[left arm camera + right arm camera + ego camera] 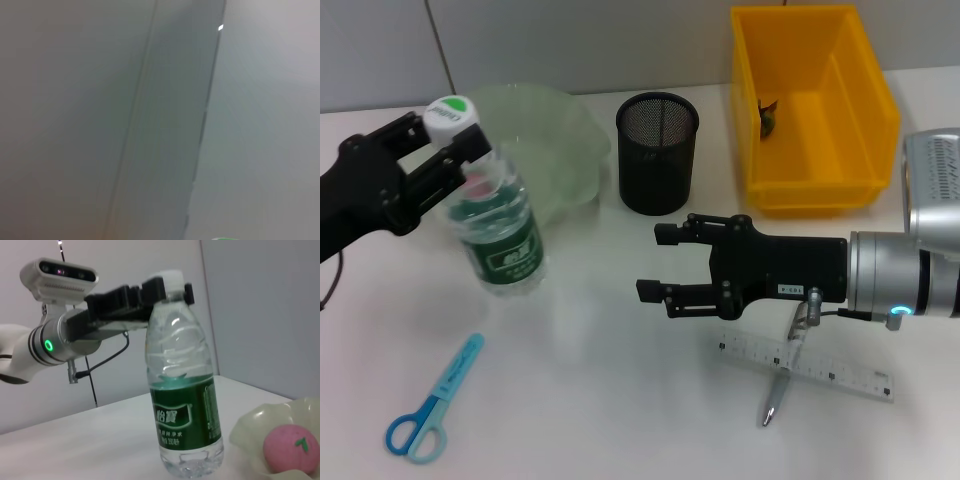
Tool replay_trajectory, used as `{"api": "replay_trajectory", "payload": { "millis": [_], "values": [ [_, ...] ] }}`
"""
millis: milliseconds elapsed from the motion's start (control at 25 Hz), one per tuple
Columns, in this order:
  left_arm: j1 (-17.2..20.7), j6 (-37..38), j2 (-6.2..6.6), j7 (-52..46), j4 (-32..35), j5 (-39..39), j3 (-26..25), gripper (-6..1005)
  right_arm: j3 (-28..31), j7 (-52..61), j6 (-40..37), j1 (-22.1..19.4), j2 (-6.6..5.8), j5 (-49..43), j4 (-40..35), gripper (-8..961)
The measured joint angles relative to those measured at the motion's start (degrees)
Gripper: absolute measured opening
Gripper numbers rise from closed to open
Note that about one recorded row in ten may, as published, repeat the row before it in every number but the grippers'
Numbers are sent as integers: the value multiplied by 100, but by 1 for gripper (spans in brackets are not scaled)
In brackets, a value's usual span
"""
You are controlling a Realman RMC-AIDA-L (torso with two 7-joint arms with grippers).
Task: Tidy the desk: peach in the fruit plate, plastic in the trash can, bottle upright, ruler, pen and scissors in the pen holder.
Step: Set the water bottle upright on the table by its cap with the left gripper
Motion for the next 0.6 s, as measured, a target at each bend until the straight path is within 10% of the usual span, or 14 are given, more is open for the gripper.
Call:
{"api": "replay_trajectory", "payload": {
  "millis": [600],
  "values": [
    [361,-555,28,505,12,-29,-159,473,-24,-10,-30,-81,11,17,163,766]
  ]
}}
